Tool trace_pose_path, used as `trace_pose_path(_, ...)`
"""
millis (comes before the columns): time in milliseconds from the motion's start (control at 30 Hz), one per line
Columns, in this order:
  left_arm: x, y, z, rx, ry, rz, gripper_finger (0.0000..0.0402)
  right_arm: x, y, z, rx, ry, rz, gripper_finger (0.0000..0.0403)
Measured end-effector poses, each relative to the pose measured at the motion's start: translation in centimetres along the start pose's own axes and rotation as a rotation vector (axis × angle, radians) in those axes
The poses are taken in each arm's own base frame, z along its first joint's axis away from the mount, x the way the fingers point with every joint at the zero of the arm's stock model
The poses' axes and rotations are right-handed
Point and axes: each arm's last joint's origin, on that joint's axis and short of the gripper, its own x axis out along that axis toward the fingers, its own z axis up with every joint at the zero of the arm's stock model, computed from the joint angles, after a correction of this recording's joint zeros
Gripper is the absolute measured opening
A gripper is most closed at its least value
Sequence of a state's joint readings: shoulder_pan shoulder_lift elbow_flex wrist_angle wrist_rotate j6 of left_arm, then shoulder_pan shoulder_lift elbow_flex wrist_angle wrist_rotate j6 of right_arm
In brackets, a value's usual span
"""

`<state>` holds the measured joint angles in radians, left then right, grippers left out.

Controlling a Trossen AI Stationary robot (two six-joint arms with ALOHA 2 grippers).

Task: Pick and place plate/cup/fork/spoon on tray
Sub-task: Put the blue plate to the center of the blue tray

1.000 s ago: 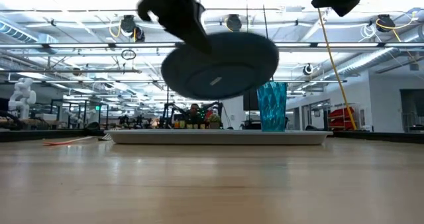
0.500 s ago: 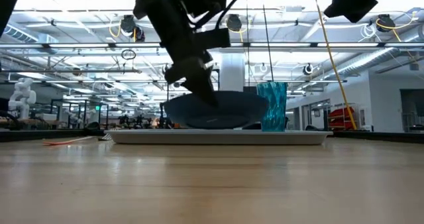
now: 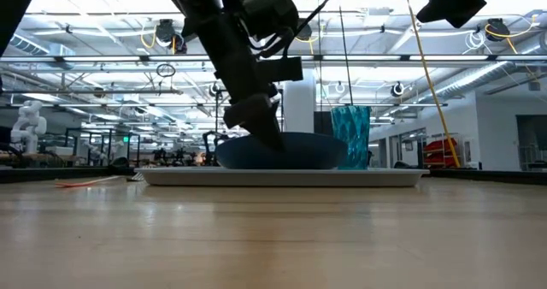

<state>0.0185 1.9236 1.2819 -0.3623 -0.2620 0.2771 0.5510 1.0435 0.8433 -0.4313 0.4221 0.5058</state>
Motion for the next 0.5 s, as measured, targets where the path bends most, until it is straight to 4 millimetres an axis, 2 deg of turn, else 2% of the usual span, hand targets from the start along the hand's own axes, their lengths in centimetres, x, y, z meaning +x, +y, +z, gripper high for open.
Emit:
trace_pose_path(333, 0.00, 0.00, 0.03, -0.068, -0.004, -0.002, 0.0033, 0.00, 0.05, 0.09, 0.003, -0.008, 0.005, 0.0171)
trace_pose_path(500, 0.00, 0.07, 0.22, -0.089, -0.023, 0.002, 0.0062, 0.00, 0.14, 0.24, -0.010, -0.023, 0.014, 0.0171)
